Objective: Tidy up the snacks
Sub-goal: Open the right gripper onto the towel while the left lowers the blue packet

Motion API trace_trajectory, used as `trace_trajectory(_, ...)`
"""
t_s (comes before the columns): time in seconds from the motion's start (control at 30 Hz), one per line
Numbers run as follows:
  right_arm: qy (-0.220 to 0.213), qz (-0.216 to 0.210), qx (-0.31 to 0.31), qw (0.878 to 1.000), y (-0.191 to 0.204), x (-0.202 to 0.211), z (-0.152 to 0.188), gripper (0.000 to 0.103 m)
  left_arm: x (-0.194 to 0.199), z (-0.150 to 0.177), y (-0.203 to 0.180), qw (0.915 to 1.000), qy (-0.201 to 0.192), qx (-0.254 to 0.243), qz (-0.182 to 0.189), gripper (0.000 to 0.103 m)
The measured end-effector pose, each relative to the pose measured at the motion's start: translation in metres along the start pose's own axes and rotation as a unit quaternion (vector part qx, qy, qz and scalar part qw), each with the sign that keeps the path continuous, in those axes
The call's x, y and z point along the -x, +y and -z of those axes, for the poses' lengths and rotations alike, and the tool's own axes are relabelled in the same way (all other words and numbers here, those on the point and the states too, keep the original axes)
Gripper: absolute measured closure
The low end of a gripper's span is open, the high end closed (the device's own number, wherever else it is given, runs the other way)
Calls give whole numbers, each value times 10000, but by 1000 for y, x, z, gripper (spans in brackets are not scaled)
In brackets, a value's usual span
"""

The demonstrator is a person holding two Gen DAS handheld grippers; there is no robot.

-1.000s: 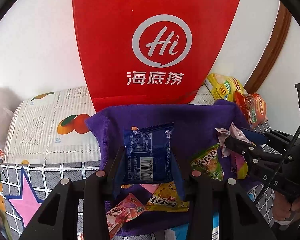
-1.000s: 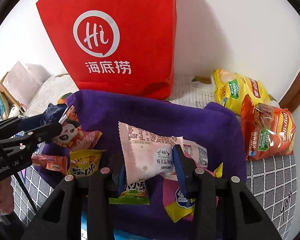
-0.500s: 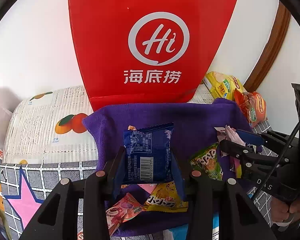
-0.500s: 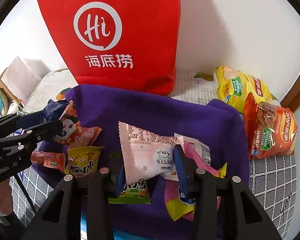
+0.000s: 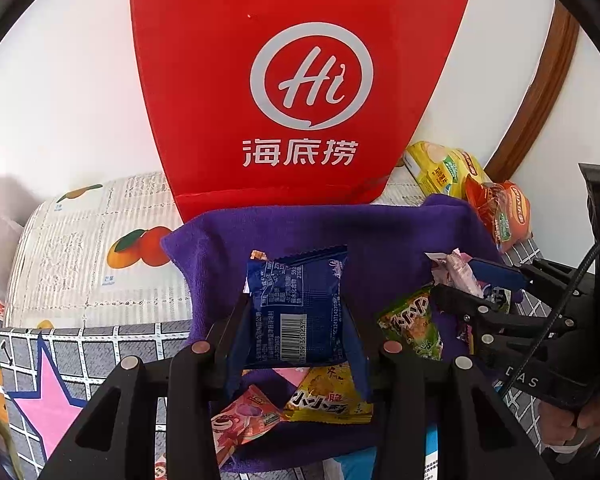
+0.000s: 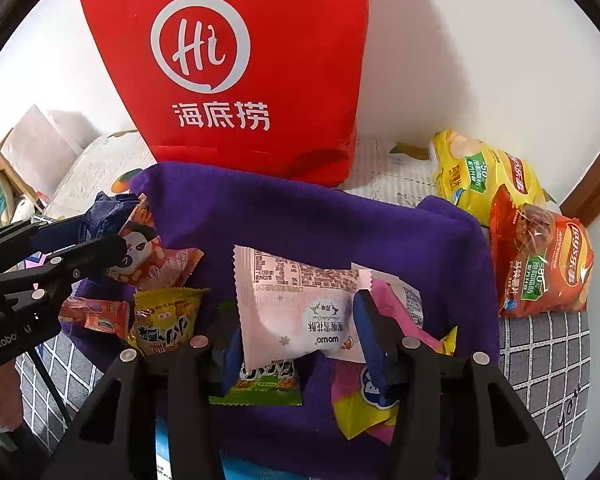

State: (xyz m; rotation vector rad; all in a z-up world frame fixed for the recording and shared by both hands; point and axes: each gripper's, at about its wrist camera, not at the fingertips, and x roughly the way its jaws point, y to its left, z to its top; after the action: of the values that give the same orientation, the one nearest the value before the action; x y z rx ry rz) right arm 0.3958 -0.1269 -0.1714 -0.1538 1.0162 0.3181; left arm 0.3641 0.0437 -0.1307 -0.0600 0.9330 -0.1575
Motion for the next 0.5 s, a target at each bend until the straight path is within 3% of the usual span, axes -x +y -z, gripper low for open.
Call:
trace_trajectory(0.17,-59,-42,47,10000,2,3,0,34,-5,1,0,10000,71,44,33,63)
trace_trajectory(0.5,-241,-89,-28,9997,0,14,-1,33,-11,3,0,9998,147,58,74,62)
